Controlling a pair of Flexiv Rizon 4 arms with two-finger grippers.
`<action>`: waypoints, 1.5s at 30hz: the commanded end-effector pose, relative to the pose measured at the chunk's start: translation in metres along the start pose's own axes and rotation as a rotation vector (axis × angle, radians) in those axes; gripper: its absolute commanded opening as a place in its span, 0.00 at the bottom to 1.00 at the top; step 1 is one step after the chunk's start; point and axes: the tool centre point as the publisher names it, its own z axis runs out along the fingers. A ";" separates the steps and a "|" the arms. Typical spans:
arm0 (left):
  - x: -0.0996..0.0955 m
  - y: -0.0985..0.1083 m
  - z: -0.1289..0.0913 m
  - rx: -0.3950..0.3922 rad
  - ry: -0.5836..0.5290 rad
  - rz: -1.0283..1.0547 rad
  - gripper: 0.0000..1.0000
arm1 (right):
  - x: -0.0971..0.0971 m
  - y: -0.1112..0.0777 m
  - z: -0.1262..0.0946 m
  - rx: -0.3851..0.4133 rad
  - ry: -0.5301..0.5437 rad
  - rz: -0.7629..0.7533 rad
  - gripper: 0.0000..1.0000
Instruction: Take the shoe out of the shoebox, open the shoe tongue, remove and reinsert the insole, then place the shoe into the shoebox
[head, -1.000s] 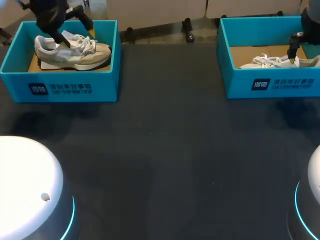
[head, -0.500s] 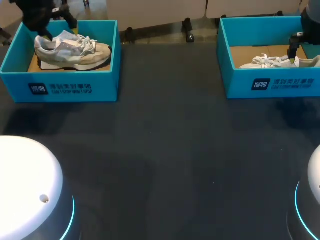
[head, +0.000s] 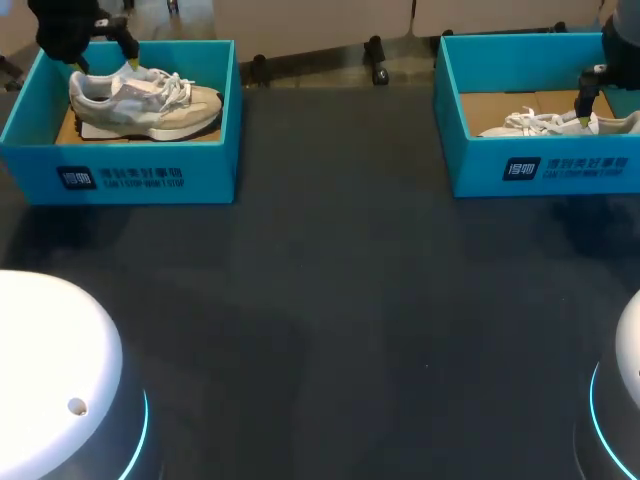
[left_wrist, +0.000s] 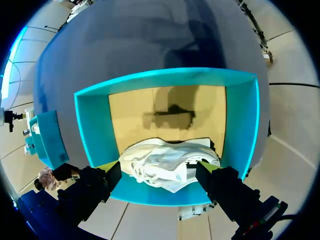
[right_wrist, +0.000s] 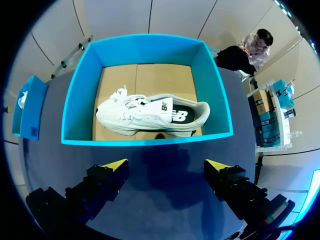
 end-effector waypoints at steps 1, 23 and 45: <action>0.017 0.022 0.015 0.023 -0.004 0.026 1.00 | 0.000 -0.001 0.000 -0.002 0.000 0.001 1.00; 0.072 0.059 0.045 0.016 0.127 0.088 1.00 | 0.000 -0.001 0.000 -0.002 0.000 0.001 1.00; 0.080 0.059 0.046 0.064 0.138 0.103 1.00 | 0.000 -0.001 0.000 -0.002 0.000 0.001 1.00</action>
